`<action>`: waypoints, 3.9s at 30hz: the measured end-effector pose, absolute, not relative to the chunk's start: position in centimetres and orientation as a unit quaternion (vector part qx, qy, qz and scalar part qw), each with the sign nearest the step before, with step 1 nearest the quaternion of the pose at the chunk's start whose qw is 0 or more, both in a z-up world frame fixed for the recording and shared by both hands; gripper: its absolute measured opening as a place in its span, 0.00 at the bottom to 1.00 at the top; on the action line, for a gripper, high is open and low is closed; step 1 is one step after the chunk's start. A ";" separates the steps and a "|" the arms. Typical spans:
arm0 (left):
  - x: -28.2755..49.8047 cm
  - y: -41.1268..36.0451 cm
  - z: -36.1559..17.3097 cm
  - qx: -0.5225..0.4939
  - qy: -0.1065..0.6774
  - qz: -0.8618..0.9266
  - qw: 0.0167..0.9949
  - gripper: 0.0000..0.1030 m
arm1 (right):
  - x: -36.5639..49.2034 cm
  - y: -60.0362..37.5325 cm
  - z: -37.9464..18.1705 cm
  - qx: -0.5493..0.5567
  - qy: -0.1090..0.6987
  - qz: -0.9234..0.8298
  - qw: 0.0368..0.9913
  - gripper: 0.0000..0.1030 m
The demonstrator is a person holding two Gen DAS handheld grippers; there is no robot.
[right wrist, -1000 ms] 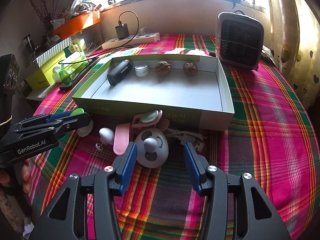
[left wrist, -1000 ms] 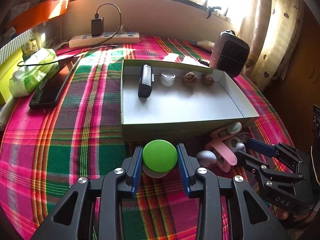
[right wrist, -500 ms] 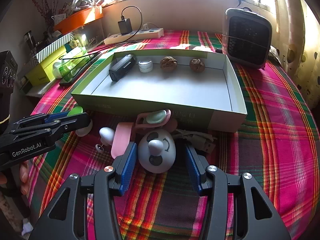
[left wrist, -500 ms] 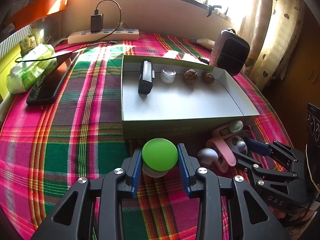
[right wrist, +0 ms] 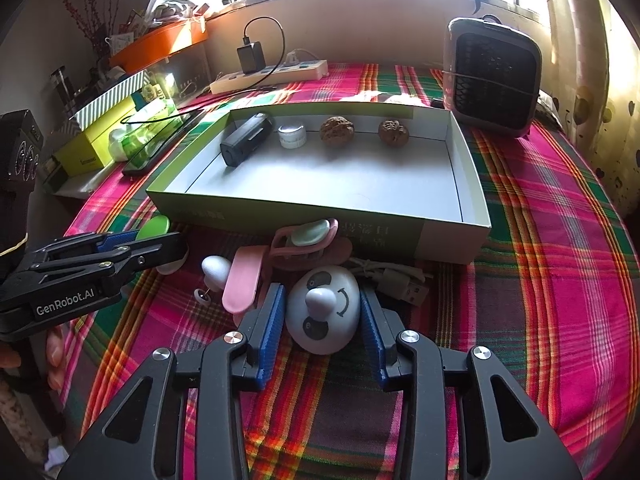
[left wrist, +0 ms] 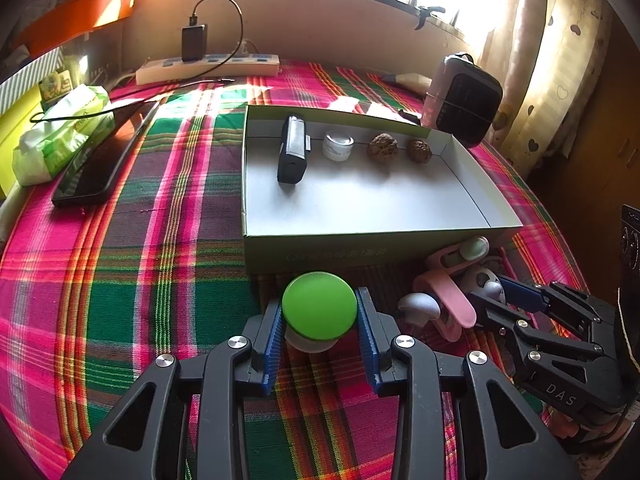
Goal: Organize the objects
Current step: 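Close the left tool on the green-topped object while the right tool grasps the white round toy, then carry the green-topped object and white toy over the white box with both tools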
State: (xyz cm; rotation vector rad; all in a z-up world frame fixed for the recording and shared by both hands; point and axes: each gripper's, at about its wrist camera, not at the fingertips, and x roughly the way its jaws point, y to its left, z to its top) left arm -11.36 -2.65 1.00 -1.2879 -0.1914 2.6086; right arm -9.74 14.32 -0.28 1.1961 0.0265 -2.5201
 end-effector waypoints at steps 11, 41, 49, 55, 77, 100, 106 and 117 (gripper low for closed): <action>-11.2 -2.8 1.3 -0.435 -0.067 0.891 0.110 0.30 | -9.5 14.5 0.2 0.408 0.002 -0.895 0.179 0.29; -10.8 -2.1 1.9 -0.429 -0.058 0.895 0.112 0.30 | -9.2 15.1 0.7 0.402 -0.015 -0.898 0.177 0.27; -10.7 -1.9 2.5 -0.423 -0.051 0.897 0.115 0.30 | -9.1 15.2 1.1 0.397 -0.018 -0.901 0.177 0.27; -10.6 -1.7 2.8 -0.420 -0.050 0.899 0.116 0.30 | -9.0 15.4 1.6 0.392 -0.021 -0.902 0.179 0.27; -12.8 -1.0 5.3 -0.399 -0.044 0.907 0.131 0.30 | -11.0 16.3 3.9 0.375 -0.050 -0.906 0.190 0.27; -19.1 -0.3 3.8 -0.421 -0.032 0.897 0.132 0.30 | -19.2 14.5 3.0 0.412 -0.050 -0.885 0.212 0.27; -20.1 -0.1 3.1 -0.428 -0.025 0.894 0.130 0.30 | -21.2 14.2 2.4 0.431 -0.064 -0.870 0.229 0.27; -21.2 -0.5 2.4 -0.433 -0.015 0.893 0.119 0.30 | -23.1 12.8 1.3 0.455 -0.055 -0.853 0.250 0.27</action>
